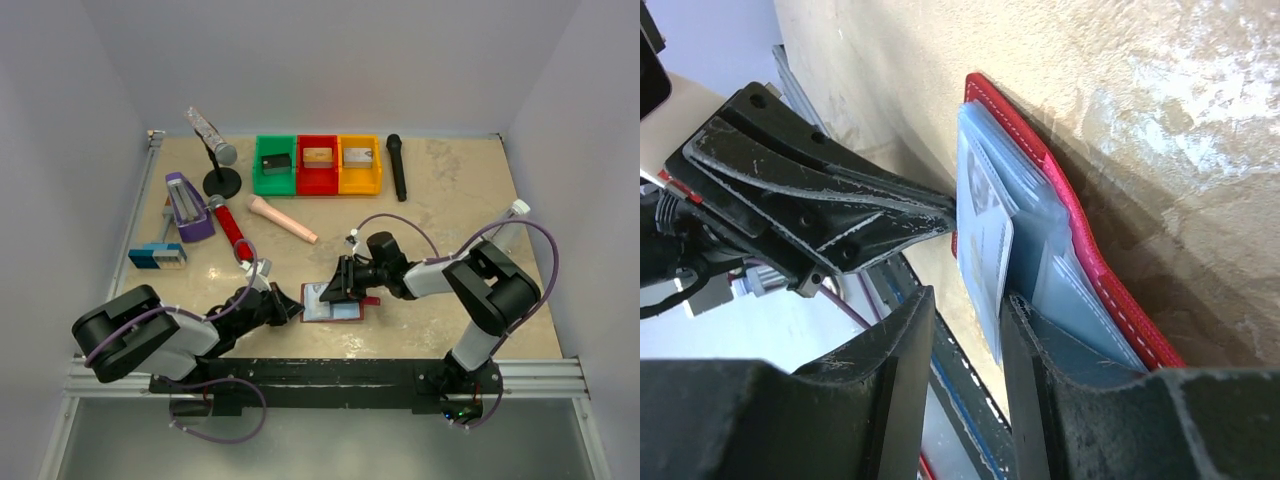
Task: Take the credit cards out of the card holder
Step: Remove the credit card from the card holder.
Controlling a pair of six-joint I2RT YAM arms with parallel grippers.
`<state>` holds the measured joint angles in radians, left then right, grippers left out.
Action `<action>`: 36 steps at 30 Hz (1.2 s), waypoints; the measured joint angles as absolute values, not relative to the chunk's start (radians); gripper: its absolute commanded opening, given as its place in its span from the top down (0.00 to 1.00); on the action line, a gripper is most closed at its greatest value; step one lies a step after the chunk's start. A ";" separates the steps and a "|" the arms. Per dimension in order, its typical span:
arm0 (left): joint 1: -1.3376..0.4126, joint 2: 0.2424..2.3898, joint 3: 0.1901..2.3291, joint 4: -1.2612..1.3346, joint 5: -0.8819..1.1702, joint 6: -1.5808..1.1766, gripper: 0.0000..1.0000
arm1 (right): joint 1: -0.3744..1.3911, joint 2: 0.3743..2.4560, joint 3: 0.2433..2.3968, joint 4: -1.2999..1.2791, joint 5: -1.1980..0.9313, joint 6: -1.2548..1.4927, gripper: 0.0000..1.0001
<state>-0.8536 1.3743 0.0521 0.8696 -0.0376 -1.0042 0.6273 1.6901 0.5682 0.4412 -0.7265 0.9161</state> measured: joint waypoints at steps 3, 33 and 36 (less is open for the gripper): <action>-0.854 1.380 0.052 0.876 -0.038 -1.008 1.00 | 0.627 1.707 0.568 0.456 -0.729 0.927 0.63; -0.860 1.415 0.052 0.921 -0.035 -1.012 1.00 | 0.682 1.796 0.659 0.469 -0.777 0.946 0.66; -0.860 1.414 0.052 0.919 -0.036 -1.013 1.00 | 0.683 1.776 0.659 0.428 -0.773 0.928 0.69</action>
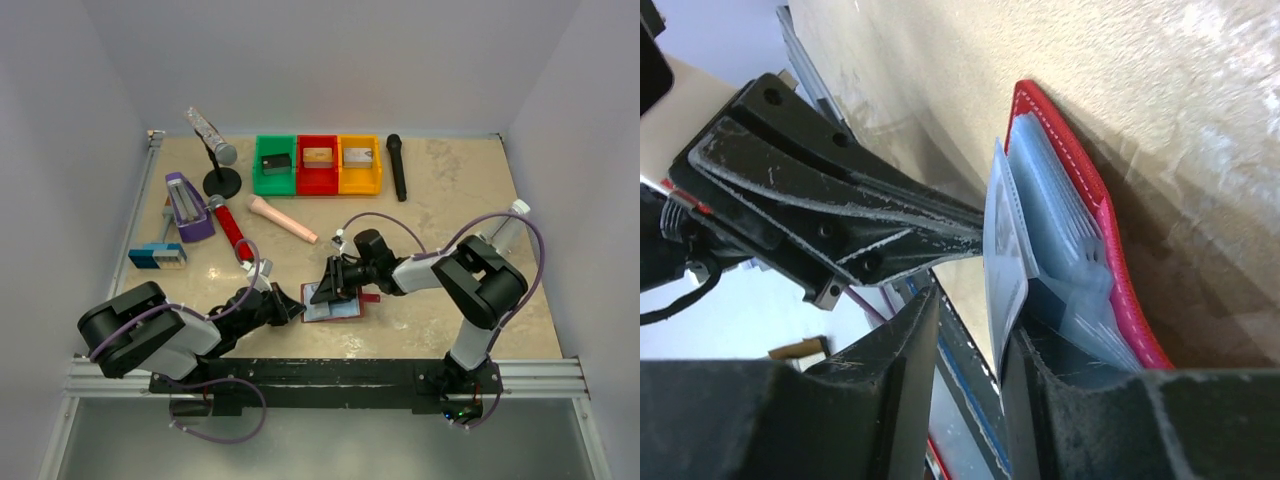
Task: Take the credit cards out of the card holder
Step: Remove the credit card from the card holder.
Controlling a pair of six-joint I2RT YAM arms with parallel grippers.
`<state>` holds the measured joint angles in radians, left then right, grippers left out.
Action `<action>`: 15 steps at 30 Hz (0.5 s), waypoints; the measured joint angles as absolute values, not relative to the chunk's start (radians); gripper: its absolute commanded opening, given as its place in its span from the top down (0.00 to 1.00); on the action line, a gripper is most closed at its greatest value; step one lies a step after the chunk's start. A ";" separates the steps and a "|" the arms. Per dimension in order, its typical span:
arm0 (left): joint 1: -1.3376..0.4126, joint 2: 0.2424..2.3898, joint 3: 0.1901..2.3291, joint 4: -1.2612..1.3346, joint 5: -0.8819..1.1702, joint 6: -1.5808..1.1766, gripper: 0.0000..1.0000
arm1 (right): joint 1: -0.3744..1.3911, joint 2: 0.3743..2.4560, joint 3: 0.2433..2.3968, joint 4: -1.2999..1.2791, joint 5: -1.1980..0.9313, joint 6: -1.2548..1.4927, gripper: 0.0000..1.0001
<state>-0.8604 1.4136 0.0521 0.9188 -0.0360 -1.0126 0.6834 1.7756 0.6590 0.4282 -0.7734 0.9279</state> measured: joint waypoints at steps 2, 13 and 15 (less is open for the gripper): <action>-0.861 1.414 0.052 0.918 -0.038 -1.014 1.00 | 0.685 1.753 0.659 0.406 -0.773 0.919 0.69; -0.867 1.416 0.052 0.916 -0.049 -1.039 1.00 | 0.688 1.692 0.659 0.330 -0.769 0.880 0.69; -0.867 1.417 0.052 0.917 -0.051 -1.039 1.00 | 0.688 1.681 0.659 0.310 -0.768 0.872 0.69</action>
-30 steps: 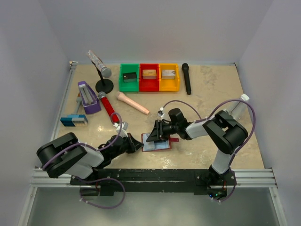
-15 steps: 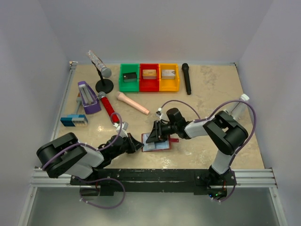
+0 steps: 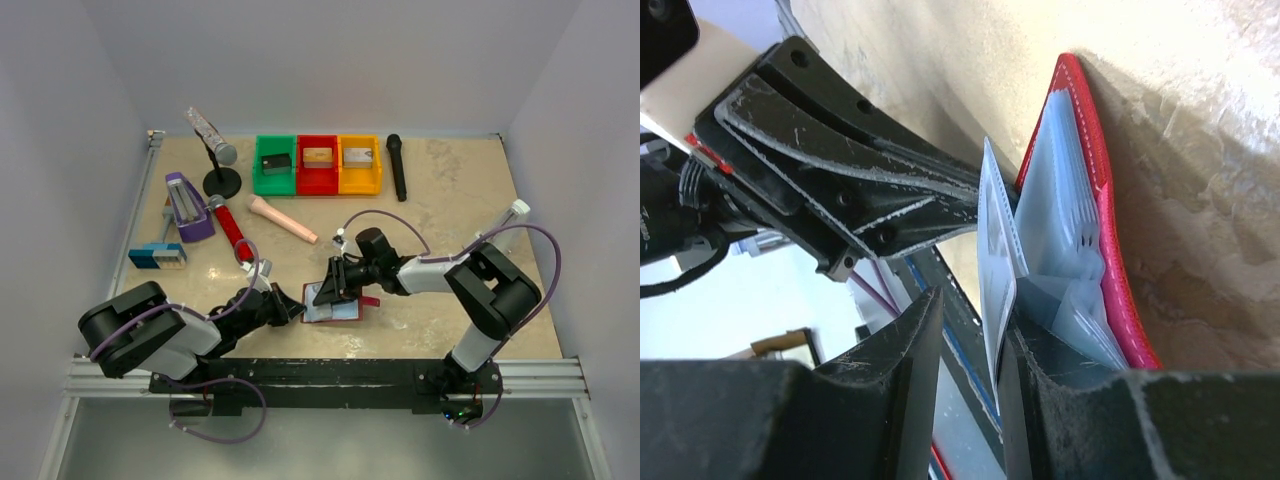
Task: Take the credit cards out of the card holder
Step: Remove the credit card from the card holder.
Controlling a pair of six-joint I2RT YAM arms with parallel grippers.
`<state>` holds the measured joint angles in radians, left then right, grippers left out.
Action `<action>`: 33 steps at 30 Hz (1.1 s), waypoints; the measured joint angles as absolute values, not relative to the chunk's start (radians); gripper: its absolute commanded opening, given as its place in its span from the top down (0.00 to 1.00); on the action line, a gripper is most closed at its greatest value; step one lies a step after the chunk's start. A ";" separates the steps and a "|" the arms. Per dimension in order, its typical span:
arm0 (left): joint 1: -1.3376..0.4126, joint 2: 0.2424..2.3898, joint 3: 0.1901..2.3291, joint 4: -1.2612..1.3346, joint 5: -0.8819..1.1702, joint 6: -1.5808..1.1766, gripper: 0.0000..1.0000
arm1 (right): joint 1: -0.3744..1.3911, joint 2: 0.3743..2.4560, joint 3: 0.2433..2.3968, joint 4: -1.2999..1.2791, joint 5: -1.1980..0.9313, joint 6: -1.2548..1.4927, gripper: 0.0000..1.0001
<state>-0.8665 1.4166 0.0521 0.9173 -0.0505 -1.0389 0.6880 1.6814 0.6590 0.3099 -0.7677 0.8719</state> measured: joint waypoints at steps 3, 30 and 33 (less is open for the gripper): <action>-0.867 1.419 0.052 0.920 -0.051 -1.040 1.00 | 0.687 1.666 0.659 0.290 -0.763 0.862 0.69; -0.867 1.457 0.052 0.966 -0.052 -1.061 1.00 | 0.652 1.617 0.659 0.186 -0.751 0.801 0.70; -0.867 1.459 0.052 0.969 -0.053 -1.061 1.00 | 0.645 1.605 0.659 0.179 -0.751 0.796 0.70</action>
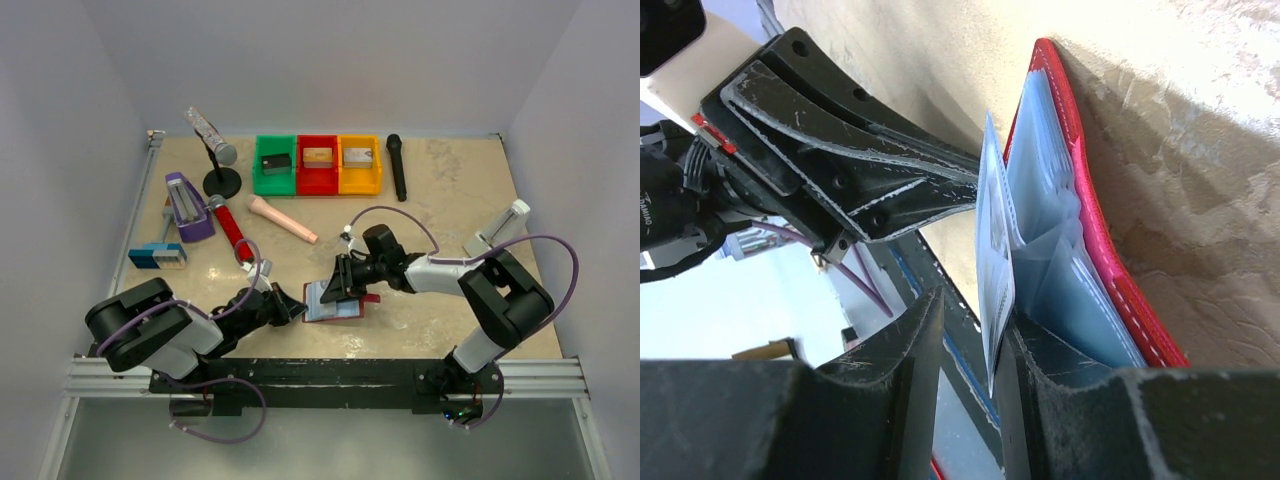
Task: Take the credit cards out of the card holder
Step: Remove the credit card from the card holder.
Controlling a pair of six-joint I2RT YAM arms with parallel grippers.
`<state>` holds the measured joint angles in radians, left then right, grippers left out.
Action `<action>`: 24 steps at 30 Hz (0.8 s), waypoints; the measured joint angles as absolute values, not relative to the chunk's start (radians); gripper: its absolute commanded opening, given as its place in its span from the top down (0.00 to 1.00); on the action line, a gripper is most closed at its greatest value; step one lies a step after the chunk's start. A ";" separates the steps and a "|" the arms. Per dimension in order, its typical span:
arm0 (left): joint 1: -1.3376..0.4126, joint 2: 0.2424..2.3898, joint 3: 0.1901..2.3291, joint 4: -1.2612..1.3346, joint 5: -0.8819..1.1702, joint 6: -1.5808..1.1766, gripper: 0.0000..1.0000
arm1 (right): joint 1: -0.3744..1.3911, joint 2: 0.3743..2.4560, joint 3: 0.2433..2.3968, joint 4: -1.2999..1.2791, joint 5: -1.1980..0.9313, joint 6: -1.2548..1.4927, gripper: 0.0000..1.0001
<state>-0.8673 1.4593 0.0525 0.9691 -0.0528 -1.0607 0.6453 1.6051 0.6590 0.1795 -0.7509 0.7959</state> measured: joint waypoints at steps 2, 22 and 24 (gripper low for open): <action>-0.867 1.461 0.052 0.971 -0.053 -1.061 1.00 | 0.641 1.601 0.659 0.178 -0.751 0.794 0.70; -0.867 1.479 0.052 0.994 -0.054 -1.065 1.00 | 0.607 1.562 0.648 0.149 -0.751 0.771 0.75; -0.867 1.481 0.052 0.998 -0.054 -1.065 1.00 | 0.604 1.562 0.646 0.145 -0.751 0.769 0.76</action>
